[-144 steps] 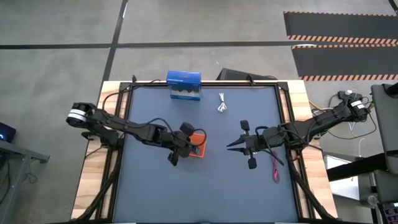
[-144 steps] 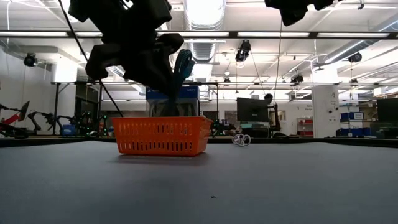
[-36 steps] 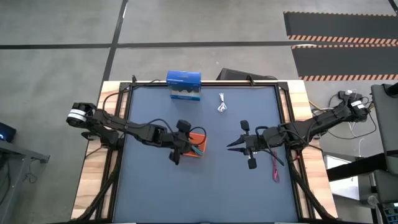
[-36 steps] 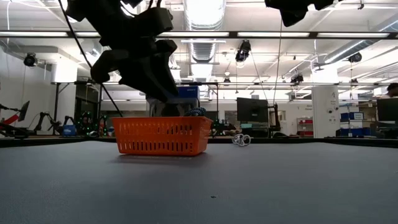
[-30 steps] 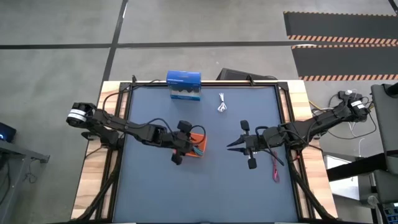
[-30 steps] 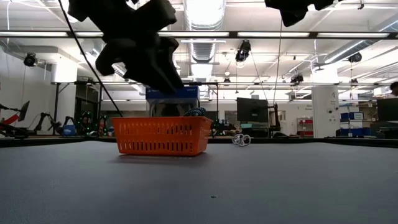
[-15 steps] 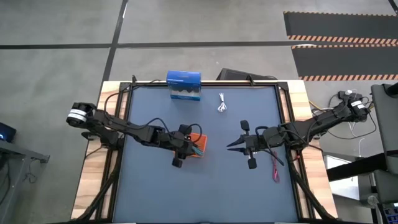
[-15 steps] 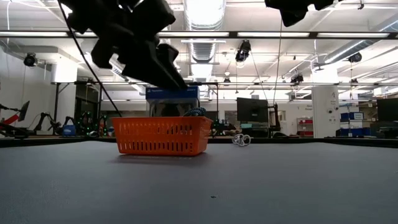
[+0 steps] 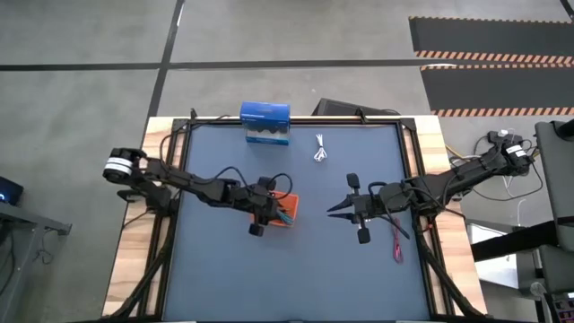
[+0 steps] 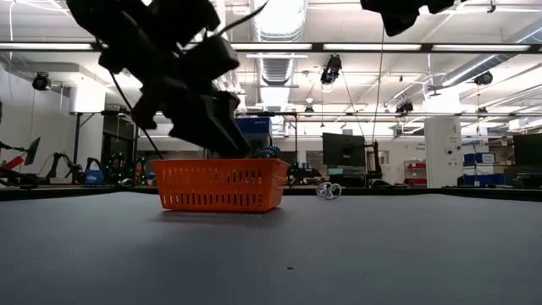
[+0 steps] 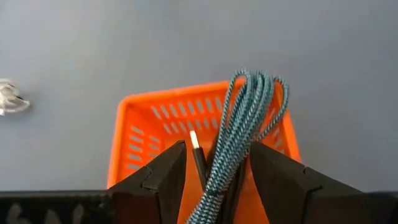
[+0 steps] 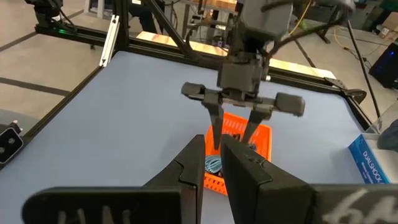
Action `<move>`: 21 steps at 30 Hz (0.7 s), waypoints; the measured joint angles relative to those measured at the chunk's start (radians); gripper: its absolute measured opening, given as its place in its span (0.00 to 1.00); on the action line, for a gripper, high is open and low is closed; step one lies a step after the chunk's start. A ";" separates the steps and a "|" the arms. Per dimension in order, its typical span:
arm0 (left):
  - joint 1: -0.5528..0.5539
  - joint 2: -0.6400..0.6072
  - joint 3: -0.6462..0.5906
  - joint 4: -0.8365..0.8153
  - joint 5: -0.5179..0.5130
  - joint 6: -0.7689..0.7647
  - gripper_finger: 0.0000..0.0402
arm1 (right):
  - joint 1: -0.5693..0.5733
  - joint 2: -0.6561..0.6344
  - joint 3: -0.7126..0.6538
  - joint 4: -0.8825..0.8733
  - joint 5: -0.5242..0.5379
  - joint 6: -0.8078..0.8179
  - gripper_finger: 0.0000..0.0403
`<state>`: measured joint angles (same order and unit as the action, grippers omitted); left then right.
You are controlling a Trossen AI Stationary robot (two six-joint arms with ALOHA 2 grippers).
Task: Pick and place USB-C Cables
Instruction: Put the blue charger cable into the orange bin
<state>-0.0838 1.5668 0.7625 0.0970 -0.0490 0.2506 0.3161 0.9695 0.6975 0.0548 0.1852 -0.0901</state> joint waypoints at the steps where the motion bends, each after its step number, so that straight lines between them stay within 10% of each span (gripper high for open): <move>1: 0.002 0.013 -0.001 0.003 0.004 0.006 0.40 | 0.000 0.000 0.000 0.000 0.000 -0.004 0.11; 10: 0.012 0.056 -0.001 0.017 0.003 0.026 0.39 | 0.000 0.000 0.000 -0.008 0.000 -0.006 0.11; 21: 0.012 0.052 -0.001 0.016 0.000 0.028 0.14 | 0.000 0.000 0.000 -0.008 0.000 -0.005 0.11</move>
<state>-0.0719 1.6188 0.7620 0.1127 -0.0489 0.2783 0.3157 0.9695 0.6979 0.0467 0.1856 -0.0952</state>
